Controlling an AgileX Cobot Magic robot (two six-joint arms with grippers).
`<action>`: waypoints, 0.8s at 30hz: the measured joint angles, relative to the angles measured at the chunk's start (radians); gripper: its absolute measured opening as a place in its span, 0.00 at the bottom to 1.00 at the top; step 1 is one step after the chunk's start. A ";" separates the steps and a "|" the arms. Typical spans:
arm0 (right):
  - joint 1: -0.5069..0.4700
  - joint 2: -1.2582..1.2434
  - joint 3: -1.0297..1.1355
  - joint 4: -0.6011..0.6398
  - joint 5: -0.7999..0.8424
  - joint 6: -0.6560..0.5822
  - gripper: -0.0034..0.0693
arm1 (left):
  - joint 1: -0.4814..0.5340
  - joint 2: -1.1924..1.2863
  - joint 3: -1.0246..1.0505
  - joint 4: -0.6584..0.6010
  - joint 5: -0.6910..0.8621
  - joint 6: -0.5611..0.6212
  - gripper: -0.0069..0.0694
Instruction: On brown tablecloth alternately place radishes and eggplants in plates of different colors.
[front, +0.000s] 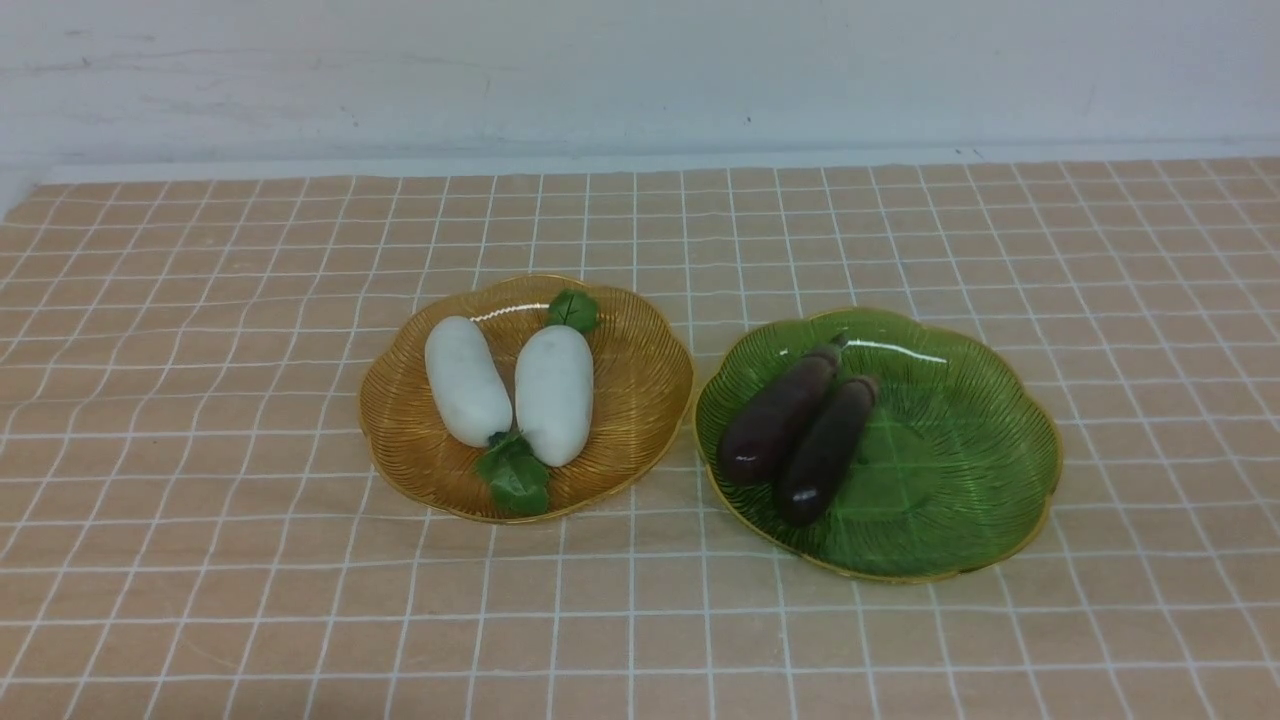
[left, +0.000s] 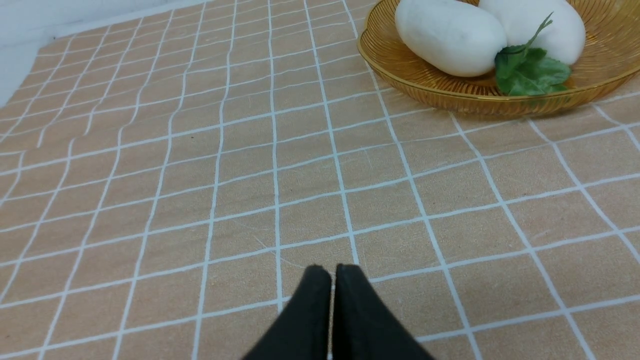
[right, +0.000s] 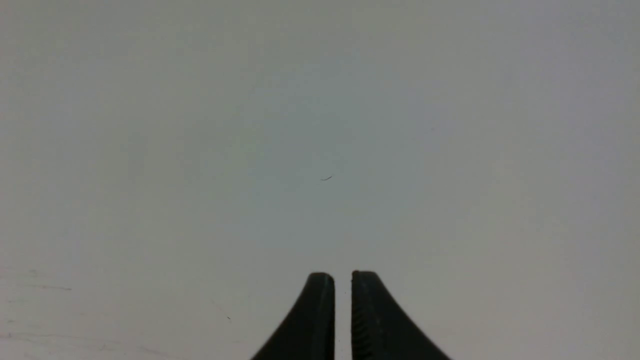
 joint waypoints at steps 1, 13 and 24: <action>0.000 0.000 0.015 -0.027 0.019 -0.004 0.11 | 0.000 0.000 0.000 0.000 0.000 0.000 0.09; -0.010 -0.008 0.199 -0.190 0.074 0.016 0.11 | 0.000 0.000 0.000 0.000 0.000 0.000 0.09; -0.099 -0.155 0.395 -0.381 0.190 0.393 0.11 | 0.000 -0.001 0.000 0.000 0.000 0.000 0.09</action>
